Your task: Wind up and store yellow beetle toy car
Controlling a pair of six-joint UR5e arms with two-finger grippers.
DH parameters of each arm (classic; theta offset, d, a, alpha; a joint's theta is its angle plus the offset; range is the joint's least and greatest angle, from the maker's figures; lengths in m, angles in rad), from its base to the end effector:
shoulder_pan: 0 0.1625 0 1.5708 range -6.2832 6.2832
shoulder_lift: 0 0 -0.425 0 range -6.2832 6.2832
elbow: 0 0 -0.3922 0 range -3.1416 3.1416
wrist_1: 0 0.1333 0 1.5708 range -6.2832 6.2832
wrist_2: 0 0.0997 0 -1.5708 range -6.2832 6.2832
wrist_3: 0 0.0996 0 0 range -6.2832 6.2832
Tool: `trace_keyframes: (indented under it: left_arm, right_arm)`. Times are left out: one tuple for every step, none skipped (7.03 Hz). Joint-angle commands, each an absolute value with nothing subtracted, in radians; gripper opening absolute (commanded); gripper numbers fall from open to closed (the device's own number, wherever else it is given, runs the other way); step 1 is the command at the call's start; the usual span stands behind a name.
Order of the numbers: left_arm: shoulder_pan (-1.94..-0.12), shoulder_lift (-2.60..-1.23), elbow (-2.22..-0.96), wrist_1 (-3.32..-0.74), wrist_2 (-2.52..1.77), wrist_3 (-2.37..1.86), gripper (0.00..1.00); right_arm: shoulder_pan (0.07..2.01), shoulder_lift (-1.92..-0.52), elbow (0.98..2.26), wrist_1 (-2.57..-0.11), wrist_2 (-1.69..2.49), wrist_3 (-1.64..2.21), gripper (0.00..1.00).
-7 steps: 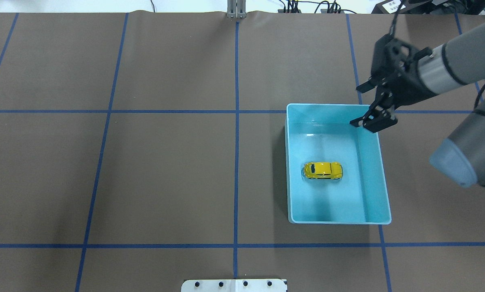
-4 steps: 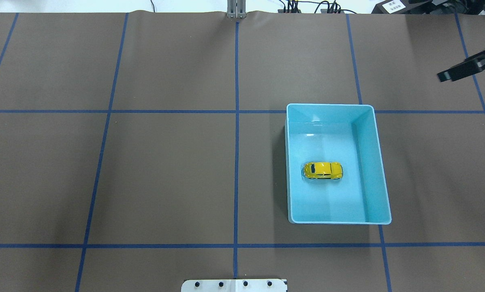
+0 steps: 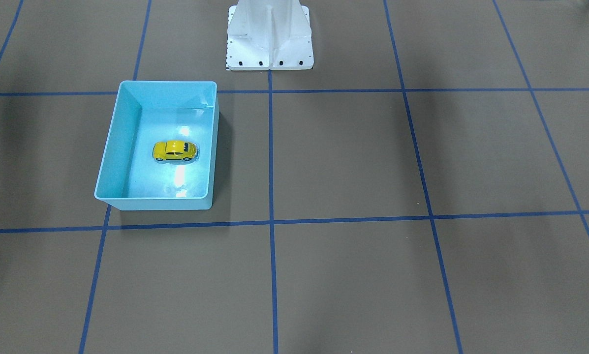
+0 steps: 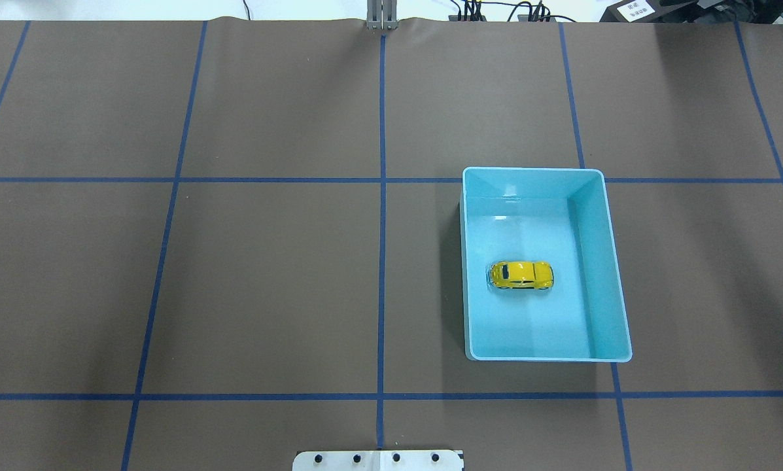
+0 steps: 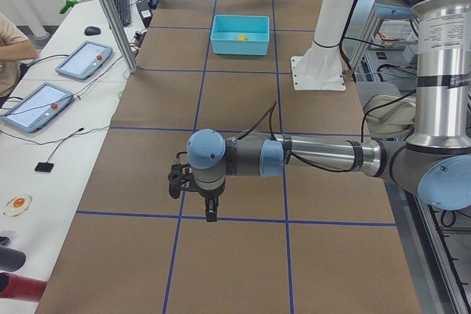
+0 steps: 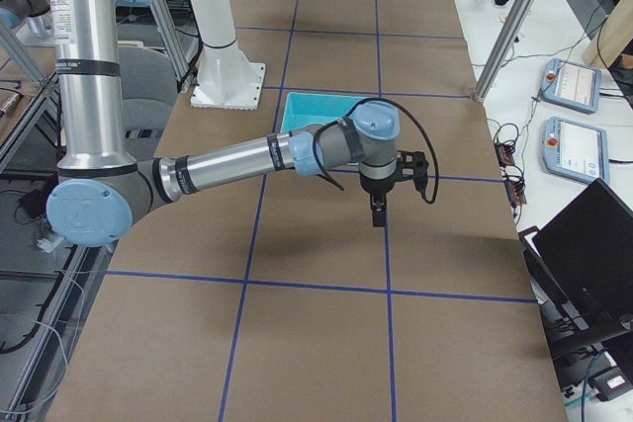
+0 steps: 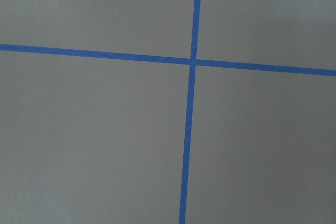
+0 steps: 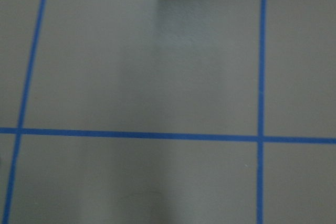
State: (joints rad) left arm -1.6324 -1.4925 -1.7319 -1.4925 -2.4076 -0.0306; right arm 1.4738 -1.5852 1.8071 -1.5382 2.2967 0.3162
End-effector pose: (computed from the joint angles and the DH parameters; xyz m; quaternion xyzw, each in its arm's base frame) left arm -0.0874 -0.4531 0.6200 0.0084 0.4062 -0.0412 0.9128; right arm 0.0193 -0.4959 0.5481 0.0439 -0.3690 0.0566 0.9267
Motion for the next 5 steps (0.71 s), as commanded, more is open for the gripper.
trace_keyframes:
  left_arm:
    - [-1.632, -1.493, -1.732, -1.493, -2.408, -0.031, 1.0]
    - [-1.634, -1.491, -1.732, -1.493, -2.408, -0.031, 1.0]
    - [-1.634, -1.491, -1.732, -1.493, -2.408, -0.031, 1.0]
    - [-1.634, -1.491, -1.732, -1.493, -2.408, -0.031, 1.0]
    - [-1.634, -1.491, -1.732, -1.493, -2.408, -0.031, 1.0]
  right_arm:
    - [1.485, -1.598, 1.764, -1.572, 2.293, 0.322, 1.0]
    - [1.483, -1.588, 1.766, -1.61, 2.29, 0.322, 1.0]
    - [1.485, -1.604, 1.755, -1.609, 2.287, 0.31, 1.0]
    - [1.485, -1.602, 1.743, -1.608, 2.286, 0.307, 1.0]
    - [1.485, -1.597, 1.733, -1.608, 2.287, 0.307, 1.0]
